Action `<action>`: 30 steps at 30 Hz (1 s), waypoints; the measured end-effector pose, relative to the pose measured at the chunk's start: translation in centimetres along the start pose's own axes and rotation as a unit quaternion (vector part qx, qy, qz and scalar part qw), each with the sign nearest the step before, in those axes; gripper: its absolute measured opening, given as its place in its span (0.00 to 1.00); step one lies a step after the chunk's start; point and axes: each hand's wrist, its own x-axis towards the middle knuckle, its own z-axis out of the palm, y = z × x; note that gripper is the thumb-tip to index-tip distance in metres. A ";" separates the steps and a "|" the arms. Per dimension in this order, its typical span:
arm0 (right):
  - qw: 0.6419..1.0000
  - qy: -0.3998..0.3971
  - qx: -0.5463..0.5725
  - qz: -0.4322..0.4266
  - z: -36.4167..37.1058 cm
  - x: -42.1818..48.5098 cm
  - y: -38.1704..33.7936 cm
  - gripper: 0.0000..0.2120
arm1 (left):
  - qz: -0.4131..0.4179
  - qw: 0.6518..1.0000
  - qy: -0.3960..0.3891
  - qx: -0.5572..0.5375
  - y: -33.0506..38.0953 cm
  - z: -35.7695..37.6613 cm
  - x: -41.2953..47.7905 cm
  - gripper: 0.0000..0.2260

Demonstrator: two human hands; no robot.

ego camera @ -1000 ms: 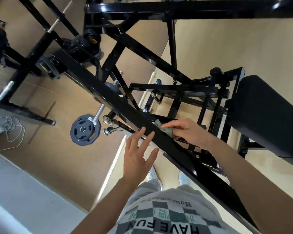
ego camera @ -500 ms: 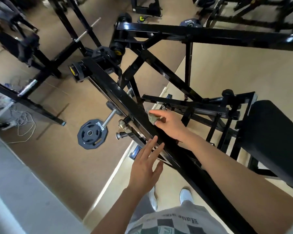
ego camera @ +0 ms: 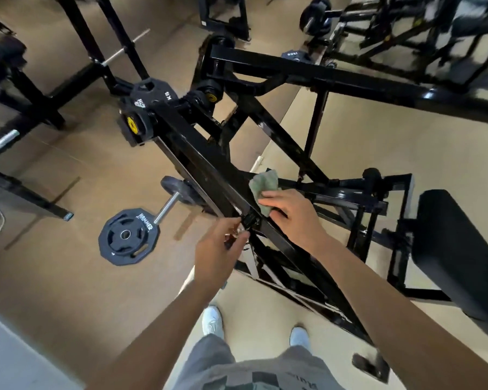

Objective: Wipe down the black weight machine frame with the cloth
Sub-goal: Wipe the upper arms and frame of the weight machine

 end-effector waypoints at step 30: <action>0.997 -0.066 0.025 -0.027 1.8 7.3 -1.3 0.17 | -0.044 0.990 -0.086 -0.100 -2.7 -4.8 4.9 0.06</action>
